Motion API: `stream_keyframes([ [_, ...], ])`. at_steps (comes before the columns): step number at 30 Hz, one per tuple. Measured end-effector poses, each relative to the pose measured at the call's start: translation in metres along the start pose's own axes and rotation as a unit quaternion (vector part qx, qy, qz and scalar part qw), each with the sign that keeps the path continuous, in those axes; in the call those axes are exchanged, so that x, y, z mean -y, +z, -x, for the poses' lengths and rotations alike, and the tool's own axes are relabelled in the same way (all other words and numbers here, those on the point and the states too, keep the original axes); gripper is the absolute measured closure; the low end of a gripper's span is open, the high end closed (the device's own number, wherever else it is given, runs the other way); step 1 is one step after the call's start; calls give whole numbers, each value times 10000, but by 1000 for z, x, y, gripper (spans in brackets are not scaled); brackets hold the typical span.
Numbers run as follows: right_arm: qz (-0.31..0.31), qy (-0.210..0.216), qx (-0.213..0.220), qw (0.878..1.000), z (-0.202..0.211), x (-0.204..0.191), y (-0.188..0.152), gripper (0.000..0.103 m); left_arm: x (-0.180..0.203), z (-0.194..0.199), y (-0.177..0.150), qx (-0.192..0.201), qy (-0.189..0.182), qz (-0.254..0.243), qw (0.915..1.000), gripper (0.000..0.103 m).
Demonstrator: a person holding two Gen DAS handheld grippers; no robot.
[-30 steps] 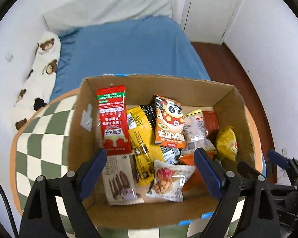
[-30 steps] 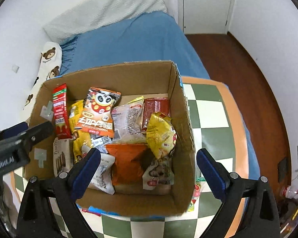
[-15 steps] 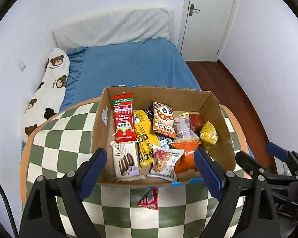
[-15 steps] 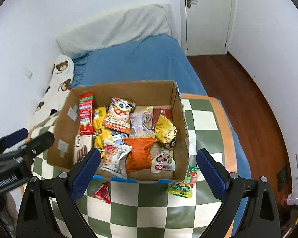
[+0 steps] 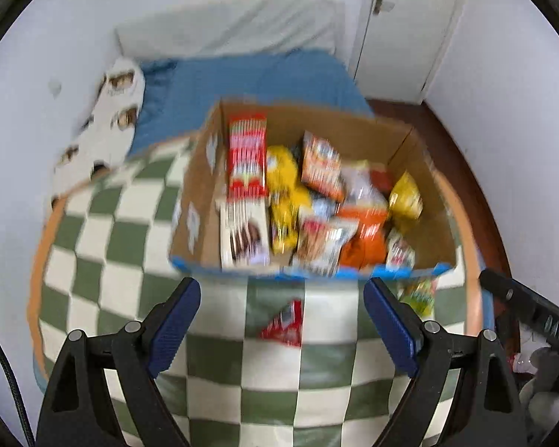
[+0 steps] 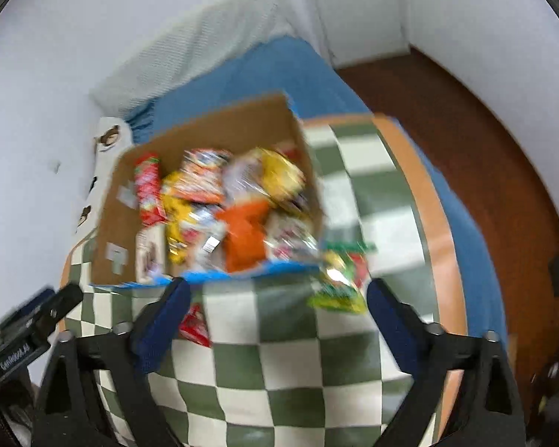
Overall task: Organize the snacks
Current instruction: 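Grasp the small red packet with the left gripper while the right grasps the green candy bag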
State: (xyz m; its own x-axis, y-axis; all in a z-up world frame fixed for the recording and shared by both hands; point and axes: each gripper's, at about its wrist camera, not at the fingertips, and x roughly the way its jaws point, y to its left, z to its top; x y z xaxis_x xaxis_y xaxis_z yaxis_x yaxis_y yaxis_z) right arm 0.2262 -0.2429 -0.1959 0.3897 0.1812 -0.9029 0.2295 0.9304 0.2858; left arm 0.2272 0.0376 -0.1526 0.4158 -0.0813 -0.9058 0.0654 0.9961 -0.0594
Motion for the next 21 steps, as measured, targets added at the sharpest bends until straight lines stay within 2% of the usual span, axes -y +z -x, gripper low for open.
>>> stream_keyframes([
  [3,-377,-119,-306,9987,-33,36,-4,25,-3,-29,-17,-349,150,79,9992,13],
  [5,-323,-275,-416,9982,-55,48,-5,25,-4,-49,-26,-522,276,118,9982,13],
  [13,59,-455,-906,9948,-134,56,-3,26,-10,-99,-46,-1023,488,298,9931,13],
  [15,222,-524,-1064,9927,-153,52,-6,30,-11,-109,-49,-1131,509,325,9917,13],
  [16,263,-499,-1116,9922,-159,51,-8,37,-10,-112,-50,-1170,494,333,9913,13],
  [17,316,-517,-1111,9920,-164,50,-11,41,-10,-116,-51,-1199,472,334,9911,13],
  [21,472,-601,-1000,9921,-161,48,-16,43,-9,-126,-54,-1286,465,304,9901,13],
])
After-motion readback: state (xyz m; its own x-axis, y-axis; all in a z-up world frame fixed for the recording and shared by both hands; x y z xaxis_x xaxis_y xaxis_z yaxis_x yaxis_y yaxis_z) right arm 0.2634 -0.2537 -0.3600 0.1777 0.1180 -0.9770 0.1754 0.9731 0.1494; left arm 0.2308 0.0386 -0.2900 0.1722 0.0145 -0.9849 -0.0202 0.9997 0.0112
